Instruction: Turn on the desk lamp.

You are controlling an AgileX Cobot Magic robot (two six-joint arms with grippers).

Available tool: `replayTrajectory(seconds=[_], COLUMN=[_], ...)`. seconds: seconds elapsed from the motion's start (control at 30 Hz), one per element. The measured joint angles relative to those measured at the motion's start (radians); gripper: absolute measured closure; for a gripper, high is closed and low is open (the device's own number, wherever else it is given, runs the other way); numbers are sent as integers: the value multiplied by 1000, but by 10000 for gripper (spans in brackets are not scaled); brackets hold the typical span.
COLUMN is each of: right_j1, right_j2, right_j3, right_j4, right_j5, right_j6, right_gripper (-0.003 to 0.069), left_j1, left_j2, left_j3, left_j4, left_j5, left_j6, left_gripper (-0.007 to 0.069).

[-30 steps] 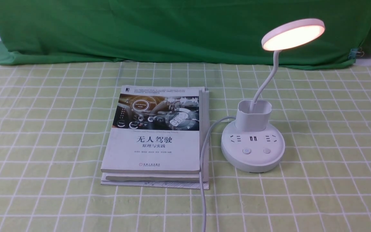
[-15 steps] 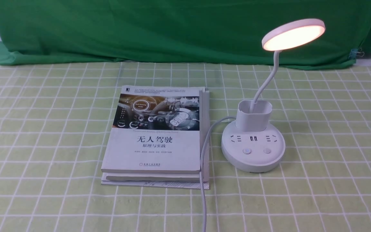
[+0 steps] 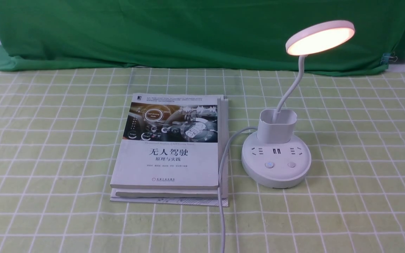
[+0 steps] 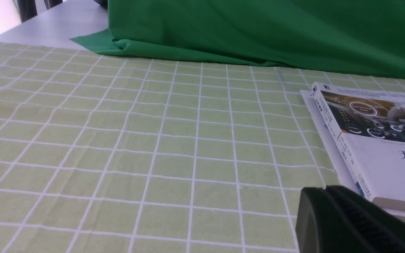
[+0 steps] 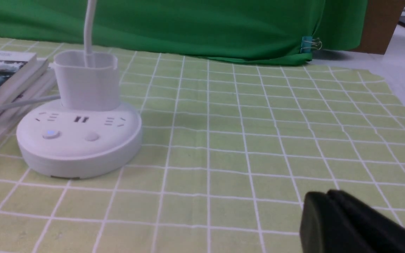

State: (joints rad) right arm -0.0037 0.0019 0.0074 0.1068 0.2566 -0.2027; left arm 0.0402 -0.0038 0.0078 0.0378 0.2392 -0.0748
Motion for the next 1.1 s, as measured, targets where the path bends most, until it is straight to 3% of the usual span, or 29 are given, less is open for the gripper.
replayTrajectory(seconds=[1.1], right_j1=[0], right_j2=[0], right_j3=[0], right_j4=[0], right_j5=[0], right_j6=[1], right_gripper=[547], left_j1=[0], left_j2=[0], left_j3=[0], left_j4=[0], left_j5=[0], left_j6=[0], left_gripper=[622])
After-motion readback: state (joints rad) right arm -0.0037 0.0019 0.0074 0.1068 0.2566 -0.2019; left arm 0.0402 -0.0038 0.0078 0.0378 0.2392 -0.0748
